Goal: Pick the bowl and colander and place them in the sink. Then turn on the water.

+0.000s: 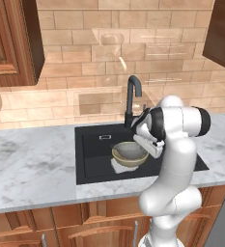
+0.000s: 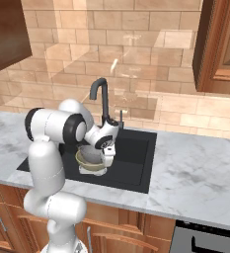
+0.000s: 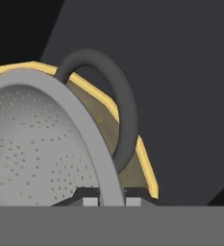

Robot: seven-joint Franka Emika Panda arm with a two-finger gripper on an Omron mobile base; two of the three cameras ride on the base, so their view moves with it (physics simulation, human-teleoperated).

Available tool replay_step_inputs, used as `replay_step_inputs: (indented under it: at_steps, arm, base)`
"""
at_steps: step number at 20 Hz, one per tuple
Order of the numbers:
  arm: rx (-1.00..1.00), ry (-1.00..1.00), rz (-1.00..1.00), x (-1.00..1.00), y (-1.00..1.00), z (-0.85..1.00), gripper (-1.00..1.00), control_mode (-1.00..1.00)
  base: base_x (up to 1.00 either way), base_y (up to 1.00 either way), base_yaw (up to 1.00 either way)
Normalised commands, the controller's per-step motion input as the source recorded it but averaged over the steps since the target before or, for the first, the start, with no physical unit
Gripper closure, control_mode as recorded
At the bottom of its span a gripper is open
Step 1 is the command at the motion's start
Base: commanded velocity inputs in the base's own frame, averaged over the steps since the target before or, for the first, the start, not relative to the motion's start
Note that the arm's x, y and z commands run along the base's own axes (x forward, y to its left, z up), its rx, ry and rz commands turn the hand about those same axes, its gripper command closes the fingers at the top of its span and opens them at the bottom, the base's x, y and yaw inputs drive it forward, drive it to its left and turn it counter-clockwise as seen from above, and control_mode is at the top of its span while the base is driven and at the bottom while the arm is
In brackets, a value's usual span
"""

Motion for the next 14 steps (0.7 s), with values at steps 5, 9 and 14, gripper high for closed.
replay_step_inputs:
  at_steps: [5, 9, 14]
  arm:
    - [0.00, 0.00, 0.00, 0.07, 0.00, -0.14, 1.00, -1.00]
    - [0.00, 0.00, 0.00, 0.18, 0.00, -0.09, 1.00, -1.00]
    - [0.00, 0.00, 0.00, 0.10, 0.00, -0.07, -1.00, -1.00]
  base:
    - [0.00, 0.00, 0.00]
    - [0.00, 0.00, 0.00]
    - [0.00, 0.00, 0.00]
